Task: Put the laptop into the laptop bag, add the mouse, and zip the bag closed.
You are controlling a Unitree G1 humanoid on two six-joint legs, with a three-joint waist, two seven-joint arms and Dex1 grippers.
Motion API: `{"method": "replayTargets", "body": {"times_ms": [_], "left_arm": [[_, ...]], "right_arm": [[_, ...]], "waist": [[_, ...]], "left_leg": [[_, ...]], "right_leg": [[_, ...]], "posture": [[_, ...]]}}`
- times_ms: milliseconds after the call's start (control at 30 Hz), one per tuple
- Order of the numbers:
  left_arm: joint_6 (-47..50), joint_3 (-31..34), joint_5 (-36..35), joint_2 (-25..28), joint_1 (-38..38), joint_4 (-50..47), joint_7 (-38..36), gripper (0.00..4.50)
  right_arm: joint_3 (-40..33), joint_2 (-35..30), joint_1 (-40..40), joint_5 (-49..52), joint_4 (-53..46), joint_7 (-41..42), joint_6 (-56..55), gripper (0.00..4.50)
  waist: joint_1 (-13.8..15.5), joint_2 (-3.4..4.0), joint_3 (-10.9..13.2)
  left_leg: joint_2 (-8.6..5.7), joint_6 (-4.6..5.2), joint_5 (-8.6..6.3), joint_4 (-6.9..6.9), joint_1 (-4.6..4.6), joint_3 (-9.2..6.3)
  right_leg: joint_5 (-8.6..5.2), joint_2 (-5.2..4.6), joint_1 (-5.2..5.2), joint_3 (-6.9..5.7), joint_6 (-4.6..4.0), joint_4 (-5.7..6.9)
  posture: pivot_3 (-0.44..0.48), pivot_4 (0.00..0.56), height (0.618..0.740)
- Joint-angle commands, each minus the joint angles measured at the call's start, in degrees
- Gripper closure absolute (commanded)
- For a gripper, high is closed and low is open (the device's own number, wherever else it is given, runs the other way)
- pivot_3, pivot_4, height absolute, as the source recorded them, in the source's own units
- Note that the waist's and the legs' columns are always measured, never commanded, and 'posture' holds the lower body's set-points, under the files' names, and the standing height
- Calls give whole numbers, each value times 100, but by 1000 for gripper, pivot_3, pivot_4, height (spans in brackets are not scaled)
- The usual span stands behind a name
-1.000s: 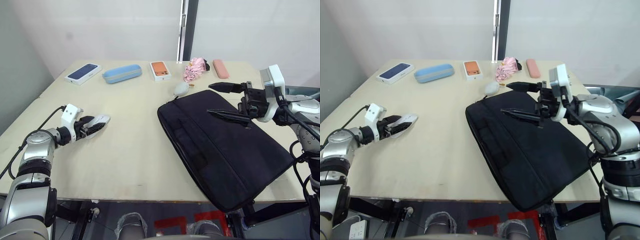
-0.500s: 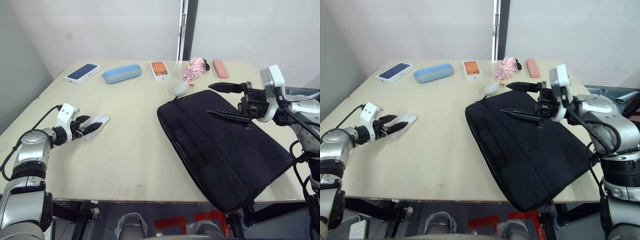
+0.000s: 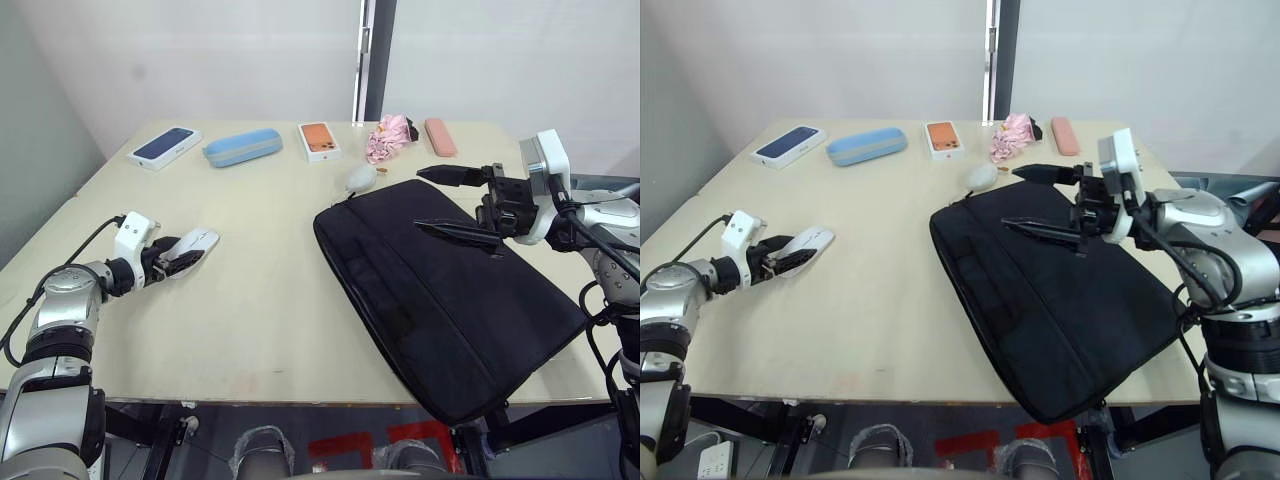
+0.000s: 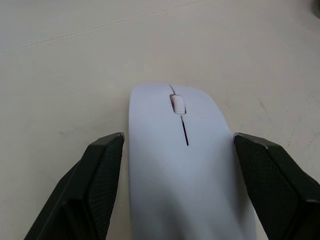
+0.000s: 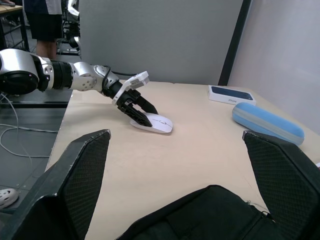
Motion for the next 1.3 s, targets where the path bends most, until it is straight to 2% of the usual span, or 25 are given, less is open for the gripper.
{"method": "replayTargets", "body": {"times_ms": [33,400,633,967,1067,1300], "left_arm": [[-76,-55,96,-14,-49,177,21,830],[-155,-75,126,4,-26,253,119,830],[-280,-33,265,127,-24,373,447,830],[-145,-15,84,33,90,157,167,830],[-100,-18,101,33,96,110,150,34],[-156,-22,178,42,71,181,254,9]], "right_arm": [[-148,-64,-1,61,-132,-20,-42,65],[-154,-83,-3,61,-118,-18,-41,65],[-134,-72,-8,47,-111,-22,-50,65],[-103,-48,-37,11,-81,-19,-87,65],[-104,-55,-48,10,-73,-14,-84,0],[-107,-59,-45,-4,-68,-14,-95,0]], "waist": [[-7,0,0],[-7,0,0],[-15,0,0],[-16,0,0],[-15,0,0],[-15,0,0]], "left_leg": [[0,0,0,0,0,0],[0,-1,0,-1,-1,0],[0,-1,0,-1,-1,0],[0,-2,0,-2,0,1],[0,-2,0,-2,0,1],[0,-2,0,-2,0,0]], "right_leg": [[0,0,0,0,0,0],[0,0,0,0,0,-2],[0,0,0,0,0,-2],[0,0,0,0,0,-3],[0,0,0,0,0,-3],[0,0,0,0,0,-3]], "posture": [[0,150,740],[0,150,740],[0,150,740],[0,150,740],[0,150,740],[0,150,740]]}}
